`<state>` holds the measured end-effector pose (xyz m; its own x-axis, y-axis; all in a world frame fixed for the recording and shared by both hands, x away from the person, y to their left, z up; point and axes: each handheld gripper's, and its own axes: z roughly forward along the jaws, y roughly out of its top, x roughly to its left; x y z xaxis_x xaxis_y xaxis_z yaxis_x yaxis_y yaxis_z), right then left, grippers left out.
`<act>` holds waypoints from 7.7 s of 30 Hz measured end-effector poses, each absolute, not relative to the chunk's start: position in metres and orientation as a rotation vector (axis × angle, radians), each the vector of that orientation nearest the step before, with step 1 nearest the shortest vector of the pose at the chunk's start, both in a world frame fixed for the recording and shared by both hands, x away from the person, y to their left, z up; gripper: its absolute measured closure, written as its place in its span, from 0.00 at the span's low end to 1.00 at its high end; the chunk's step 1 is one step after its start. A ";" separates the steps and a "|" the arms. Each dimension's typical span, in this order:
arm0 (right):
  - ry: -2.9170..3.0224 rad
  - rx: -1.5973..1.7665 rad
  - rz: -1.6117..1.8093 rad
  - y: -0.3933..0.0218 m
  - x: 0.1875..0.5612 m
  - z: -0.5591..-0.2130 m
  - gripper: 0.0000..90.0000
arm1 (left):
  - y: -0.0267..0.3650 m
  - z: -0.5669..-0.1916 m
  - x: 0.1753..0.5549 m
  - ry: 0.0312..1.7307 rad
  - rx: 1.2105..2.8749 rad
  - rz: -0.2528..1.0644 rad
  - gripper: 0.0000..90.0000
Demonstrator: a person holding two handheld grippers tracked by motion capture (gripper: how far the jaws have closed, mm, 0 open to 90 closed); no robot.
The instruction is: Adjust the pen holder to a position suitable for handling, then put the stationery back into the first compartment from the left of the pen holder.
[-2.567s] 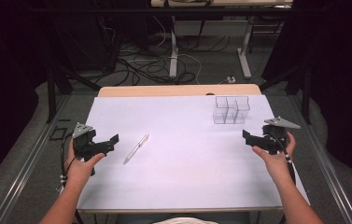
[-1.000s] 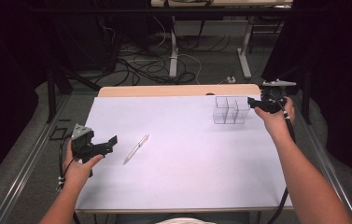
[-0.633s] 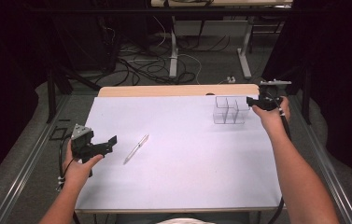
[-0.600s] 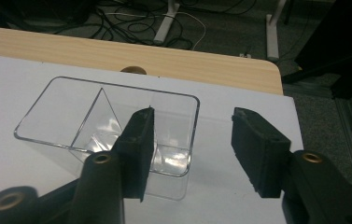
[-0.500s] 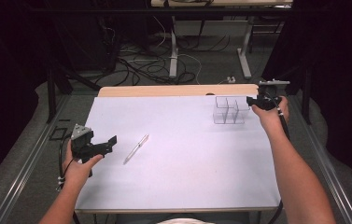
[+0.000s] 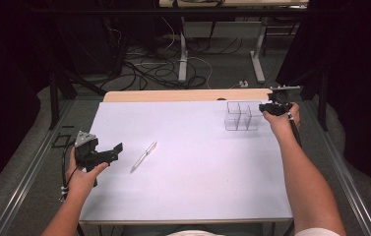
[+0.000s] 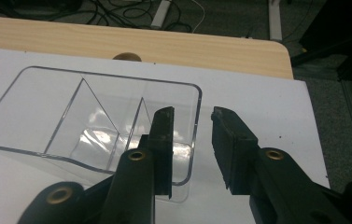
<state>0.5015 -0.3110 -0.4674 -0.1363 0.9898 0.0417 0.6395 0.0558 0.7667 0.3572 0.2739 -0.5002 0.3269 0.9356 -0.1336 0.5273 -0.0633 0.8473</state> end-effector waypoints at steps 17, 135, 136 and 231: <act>1.846 1.707 0.812 -0.308 0.508 -0.479 0.95 | 0.276 -0.501 0.356 1.339 1.706 0.585 0.02; 2.155 1.696 1.071 -0.171 0.444 -0.464 0.71 | 0.272 -0.503 0.358 1.332 1.731 0.592 0.02; 2.167 1.687 1.062 -0.172 0.443 -0.463 0.71 | 0.272 -0.503 0.358 1.333 1.732 0.592 0.02; 1.947 1.278 1.177 -0.266 0.365 -0.505 0.20 | 0.196 -0.507 0.416 1.240 2.162 0.292 0.54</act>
<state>0.3646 -0.2656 -0.5053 -0.4154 0.9091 0.0327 0.4510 0.1747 0.8753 0.4158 0.1959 -0.5075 0.5346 0.8378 -0.1106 0.7002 -0.3659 0.6130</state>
